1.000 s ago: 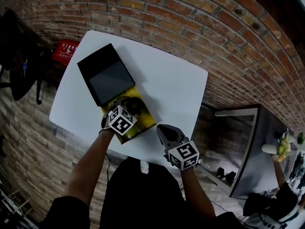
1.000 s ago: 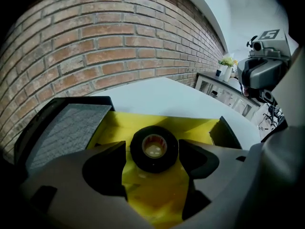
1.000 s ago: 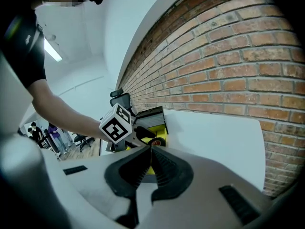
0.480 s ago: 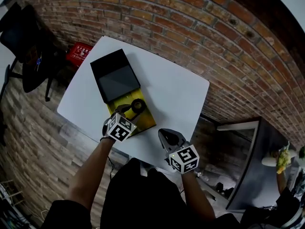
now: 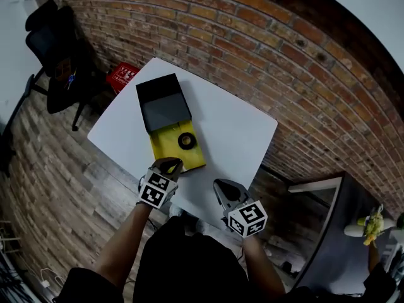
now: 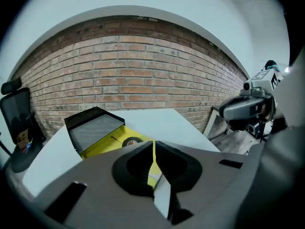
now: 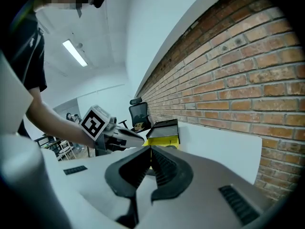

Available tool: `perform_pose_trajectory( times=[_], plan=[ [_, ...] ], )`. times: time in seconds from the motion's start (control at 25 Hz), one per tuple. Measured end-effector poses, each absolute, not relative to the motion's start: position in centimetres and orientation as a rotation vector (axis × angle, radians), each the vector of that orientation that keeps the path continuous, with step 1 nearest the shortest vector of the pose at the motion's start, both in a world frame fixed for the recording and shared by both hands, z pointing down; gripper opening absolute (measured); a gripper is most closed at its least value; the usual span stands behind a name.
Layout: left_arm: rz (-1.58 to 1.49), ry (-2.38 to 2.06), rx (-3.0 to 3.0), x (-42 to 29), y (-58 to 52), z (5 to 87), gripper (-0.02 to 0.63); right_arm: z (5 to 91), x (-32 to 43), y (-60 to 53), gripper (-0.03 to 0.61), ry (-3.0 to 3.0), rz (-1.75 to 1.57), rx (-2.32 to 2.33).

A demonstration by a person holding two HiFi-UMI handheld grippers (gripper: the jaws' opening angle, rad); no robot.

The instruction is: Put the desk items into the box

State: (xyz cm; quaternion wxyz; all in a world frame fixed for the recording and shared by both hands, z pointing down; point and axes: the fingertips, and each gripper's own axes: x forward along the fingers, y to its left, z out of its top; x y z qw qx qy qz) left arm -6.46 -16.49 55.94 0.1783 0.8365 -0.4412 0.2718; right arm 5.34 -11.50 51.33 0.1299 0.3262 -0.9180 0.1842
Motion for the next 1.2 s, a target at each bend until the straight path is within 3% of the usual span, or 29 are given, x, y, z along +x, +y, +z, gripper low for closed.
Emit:
perform_pose_trajectory(
  times=[0.52,1.2],
  plan=[
    [0.452,-1.465,2.263,-6.2,-6.9,50.8,0.014,48.8,7.3,-6.9,0.021,-2.768,0.456,0.818],
    [0.375,-1.486,2.302,-10.9,-4.8,47.7,0.014,44.8,5.2,-7.0,0.021,-2.794,0.427,0.937]
  ],
)
